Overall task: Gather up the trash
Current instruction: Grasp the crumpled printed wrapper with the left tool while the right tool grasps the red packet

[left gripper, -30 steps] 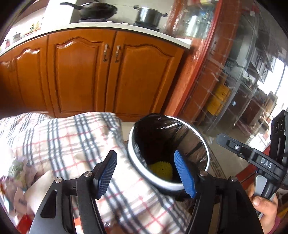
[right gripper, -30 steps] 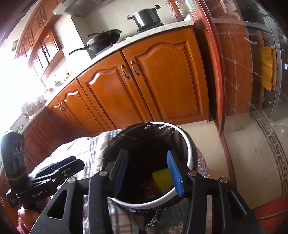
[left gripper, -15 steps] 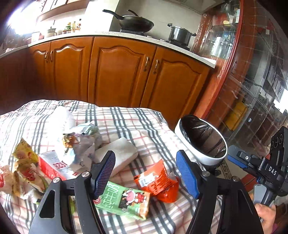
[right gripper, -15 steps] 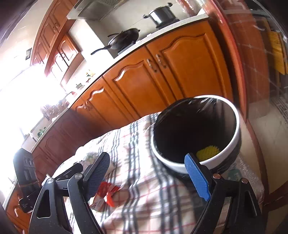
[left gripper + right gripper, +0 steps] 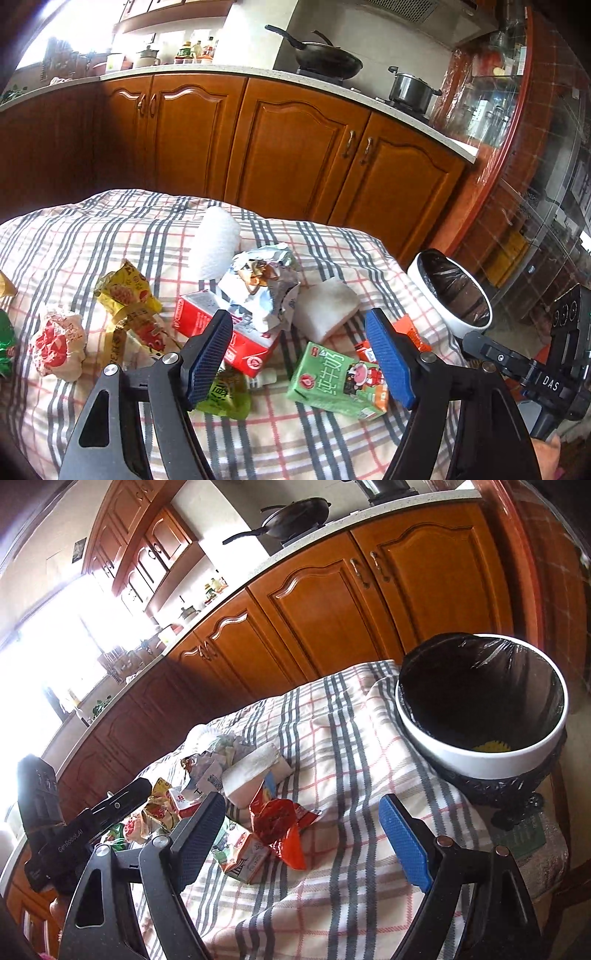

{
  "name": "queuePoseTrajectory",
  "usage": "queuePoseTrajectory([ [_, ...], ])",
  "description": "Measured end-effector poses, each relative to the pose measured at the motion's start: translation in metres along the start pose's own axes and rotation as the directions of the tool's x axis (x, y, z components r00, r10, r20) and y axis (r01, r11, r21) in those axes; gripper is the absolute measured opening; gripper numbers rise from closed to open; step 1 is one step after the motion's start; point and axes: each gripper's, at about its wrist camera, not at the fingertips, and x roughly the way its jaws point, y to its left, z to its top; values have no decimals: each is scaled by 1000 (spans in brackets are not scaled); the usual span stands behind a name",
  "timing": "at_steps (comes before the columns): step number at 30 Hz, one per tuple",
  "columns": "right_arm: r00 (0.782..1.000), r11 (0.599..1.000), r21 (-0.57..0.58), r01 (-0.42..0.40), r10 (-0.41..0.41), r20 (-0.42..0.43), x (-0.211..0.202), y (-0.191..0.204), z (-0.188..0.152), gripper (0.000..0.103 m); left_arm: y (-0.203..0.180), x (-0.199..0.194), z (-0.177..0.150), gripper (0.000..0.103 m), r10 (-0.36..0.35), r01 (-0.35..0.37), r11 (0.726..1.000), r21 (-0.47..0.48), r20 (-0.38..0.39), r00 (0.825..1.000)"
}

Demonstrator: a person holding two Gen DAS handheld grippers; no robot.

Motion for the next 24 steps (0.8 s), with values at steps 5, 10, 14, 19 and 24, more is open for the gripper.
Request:
queuePoseTrajectory([
  [5, 999, 1000, -19, -4, 3, -36, 13, 13, -6, 87, 12, 10, 16, 74, 34, -34, 999, 8, -33, 999],
  [10, 998, 1000, -24, 9, -11, -63, 25, 18, -9, 87, 6, 28, 33, 74, 61, -57, 996, 68, -65, 996],
  [14, 995, 999, -47, 17, -21, -93, 37, 23, -10, 86, 1, 51, 42, 74, 84, -74, 991, 108, -91, 992],
  [19, 990, 998, -54, 31, -38, -133, 52, 21, -11, 73, 6, 85, 47, 67, 137, -119, 984, 130, -134, 981],
  [24, 986, 999, -35, 16, -21, -164, 59, 14, -14, 34, 13, 98, 46, 29, 104, -86, 991, 105, -173, 979],
])
